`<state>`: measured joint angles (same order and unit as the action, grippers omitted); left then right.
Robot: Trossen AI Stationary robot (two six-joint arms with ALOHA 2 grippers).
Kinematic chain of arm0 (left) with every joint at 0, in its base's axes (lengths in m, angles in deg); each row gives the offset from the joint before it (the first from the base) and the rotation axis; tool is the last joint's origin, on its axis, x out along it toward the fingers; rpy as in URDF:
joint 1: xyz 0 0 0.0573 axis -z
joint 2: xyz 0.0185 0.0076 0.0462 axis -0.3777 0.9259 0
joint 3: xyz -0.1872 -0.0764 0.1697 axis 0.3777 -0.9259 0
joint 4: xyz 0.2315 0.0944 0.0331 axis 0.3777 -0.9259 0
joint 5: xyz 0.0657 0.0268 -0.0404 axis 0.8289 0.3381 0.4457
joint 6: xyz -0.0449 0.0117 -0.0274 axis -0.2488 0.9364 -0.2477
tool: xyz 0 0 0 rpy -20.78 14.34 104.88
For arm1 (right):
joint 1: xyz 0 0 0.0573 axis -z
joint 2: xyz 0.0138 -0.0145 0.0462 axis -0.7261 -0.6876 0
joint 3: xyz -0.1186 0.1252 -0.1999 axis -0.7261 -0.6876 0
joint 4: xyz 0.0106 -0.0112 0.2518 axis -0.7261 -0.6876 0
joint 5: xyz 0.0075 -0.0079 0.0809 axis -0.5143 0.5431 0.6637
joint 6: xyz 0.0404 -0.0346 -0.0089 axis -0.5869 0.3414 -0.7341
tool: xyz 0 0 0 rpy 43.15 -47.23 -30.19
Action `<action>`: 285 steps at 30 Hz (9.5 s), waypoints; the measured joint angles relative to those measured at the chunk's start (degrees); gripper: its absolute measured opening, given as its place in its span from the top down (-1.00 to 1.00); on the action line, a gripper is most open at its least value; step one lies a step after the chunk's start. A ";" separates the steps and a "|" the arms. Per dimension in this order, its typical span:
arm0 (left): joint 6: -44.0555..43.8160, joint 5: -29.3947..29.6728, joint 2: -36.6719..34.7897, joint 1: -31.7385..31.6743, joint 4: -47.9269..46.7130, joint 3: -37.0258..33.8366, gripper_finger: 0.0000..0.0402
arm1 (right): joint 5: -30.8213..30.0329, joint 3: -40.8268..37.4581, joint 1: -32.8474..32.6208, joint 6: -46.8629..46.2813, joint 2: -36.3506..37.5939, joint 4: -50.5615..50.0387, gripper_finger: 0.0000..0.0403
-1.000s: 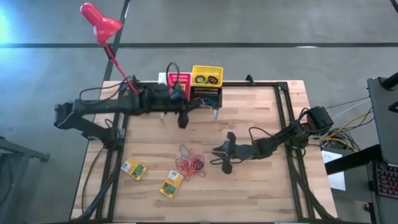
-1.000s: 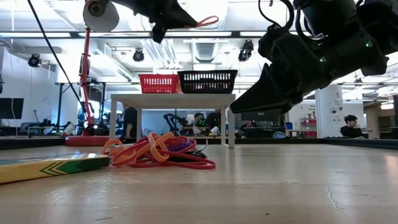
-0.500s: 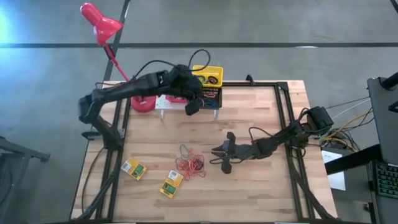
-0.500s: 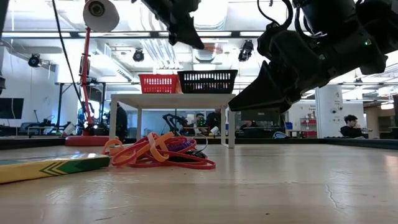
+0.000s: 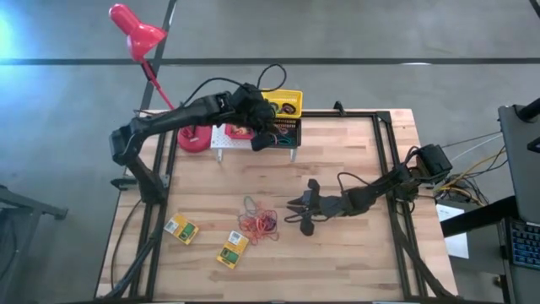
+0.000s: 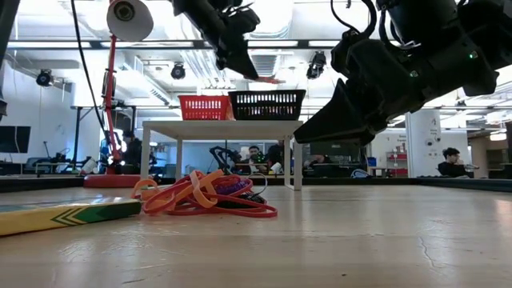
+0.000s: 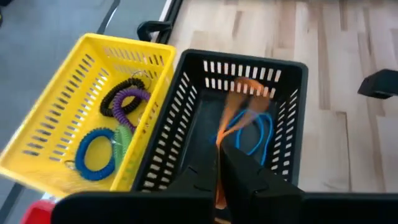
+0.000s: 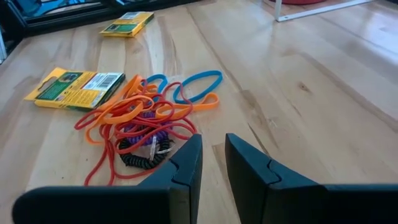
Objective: Pick & Place Office Desk Supplies
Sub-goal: Put the orange rubber band into the black bin on the shelf, then put the yellow crayon box into the red bin on the shelf
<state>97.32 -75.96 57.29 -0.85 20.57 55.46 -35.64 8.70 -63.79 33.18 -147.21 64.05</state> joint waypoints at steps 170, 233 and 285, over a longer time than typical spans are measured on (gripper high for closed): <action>-56.96 43.73 -17.58 73.89 -1.80 -28.60 -0.13 | -6.68 48.30 -12.83 -0.40 -21.63 -31.18 0.82; -20.33 31.37 -6.39 58.55 73.12 -41.26 0.84 | -8.86 21.40 -15.62 5.93 -6.60 1.64 0.49; -37.44 1.92 -19.88 -11.59 18.91 -28.85 0.80 | -27.24 20.83 -12.52 4.32 -0.37 -32.01 0.64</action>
<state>59.87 -74.04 37.40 -12.44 39.48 26.61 -62.89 29.53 -76.31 37.50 -147.58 32.04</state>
